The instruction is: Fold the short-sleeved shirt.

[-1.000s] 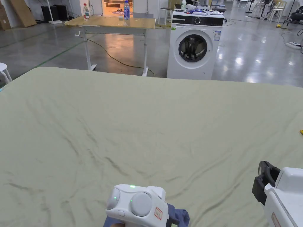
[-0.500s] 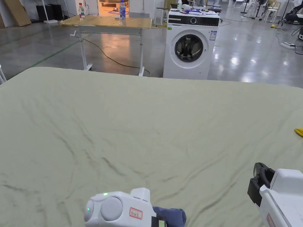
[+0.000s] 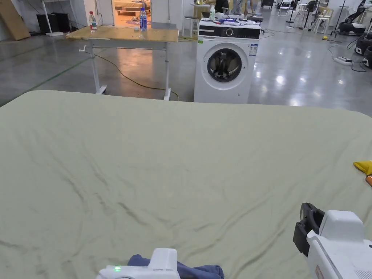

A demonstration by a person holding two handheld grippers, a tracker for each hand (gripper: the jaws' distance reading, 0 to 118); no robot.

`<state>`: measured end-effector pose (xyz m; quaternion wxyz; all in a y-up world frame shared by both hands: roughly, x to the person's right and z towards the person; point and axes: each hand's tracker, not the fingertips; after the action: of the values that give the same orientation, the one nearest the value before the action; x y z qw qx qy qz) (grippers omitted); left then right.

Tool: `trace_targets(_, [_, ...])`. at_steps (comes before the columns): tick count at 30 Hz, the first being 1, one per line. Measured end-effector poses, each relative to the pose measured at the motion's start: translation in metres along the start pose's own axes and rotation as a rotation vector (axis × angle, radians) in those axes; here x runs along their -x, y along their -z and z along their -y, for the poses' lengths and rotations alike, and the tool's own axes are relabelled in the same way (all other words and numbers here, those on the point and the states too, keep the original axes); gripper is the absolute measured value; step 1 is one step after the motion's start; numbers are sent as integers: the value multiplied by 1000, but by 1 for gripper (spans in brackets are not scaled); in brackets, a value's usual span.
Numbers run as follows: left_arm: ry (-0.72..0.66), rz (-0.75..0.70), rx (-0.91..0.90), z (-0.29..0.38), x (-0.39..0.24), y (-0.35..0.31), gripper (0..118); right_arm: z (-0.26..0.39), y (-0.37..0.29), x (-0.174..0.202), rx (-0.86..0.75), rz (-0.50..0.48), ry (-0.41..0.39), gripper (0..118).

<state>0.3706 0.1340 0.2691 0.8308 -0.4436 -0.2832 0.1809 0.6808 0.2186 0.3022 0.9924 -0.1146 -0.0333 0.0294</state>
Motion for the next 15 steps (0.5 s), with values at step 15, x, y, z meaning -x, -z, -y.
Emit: trace_targets(15, [349, -595, -886, -46, -6, -128, 1, -19, 12, 21, -81, -7, 26, 0])
